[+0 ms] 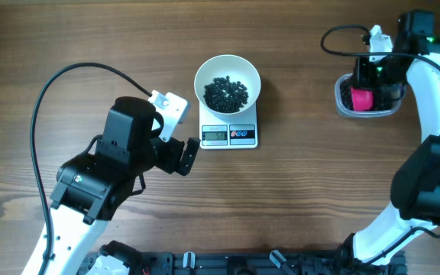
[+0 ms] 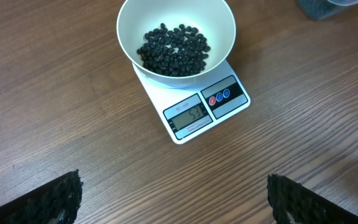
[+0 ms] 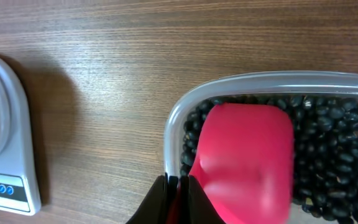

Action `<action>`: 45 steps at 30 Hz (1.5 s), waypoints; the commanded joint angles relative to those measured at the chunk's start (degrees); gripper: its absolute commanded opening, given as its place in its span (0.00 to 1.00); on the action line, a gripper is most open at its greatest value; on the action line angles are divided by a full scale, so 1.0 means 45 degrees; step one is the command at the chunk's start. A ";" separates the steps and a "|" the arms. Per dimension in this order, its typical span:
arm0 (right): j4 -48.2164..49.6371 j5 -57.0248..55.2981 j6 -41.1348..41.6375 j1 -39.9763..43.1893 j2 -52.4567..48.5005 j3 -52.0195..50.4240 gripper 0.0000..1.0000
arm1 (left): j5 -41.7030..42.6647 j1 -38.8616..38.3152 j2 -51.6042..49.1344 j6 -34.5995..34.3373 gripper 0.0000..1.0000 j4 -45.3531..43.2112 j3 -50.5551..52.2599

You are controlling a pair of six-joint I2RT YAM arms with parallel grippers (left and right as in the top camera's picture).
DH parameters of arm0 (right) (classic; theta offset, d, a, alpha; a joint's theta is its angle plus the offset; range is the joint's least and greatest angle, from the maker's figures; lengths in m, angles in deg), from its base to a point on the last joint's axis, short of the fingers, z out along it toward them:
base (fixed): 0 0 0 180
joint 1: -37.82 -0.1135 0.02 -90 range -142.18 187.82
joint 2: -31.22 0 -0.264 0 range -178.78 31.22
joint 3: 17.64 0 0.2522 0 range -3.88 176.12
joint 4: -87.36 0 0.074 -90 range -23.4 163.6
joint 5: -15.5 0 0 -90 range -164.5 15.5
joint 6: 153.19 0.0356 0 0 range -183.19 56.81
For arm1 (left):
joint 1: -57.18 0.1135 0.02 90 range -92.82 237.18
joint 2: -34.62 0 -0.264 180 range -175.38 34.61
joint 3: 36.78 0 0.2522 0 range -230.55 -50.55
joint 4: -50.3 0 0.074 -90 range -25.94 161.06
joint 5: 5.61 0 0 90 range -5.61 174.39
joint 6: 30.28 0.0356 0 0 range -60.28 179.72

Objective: Scoop item into bowl and weigh 150g on scale
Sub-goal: 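Lower the pink scoop into the beans again with the right gripper, then scoop beans and lift the filled scoop out of the tub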

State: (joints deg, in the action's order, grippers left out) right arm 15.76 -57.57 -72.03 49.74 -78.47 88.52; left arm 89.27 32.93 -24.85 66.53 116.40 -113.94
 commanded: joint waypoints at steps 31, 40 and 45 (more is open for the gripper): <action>-0.0102 0.5226 -0.1710 0.3041 -0.0335 -0.0884 0.04 | 0.0189 0.0058 0.0049 0.0102 1.00 -0.0039 -0.0175; 0.0325 0.5260 -0.1700 0.3322 -0.0481 -0.0899 0.04 | 0.0189 0.0058 0.0049 0.0102 1.00 -0.0039 -0.0175; 0.0432 0.6120 -0.1705 0.3322 -0.1321 -0.0899 0.04 | 0.0189 0.0058 0.0049 0.0107 1.00 -0.0039 -0.0175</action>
State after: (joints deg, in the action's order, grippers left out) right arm 17.31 -32.02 -79.18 64.93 -81.05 85.24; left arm 89.27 32.93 -24.85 66.53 116.38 -113.94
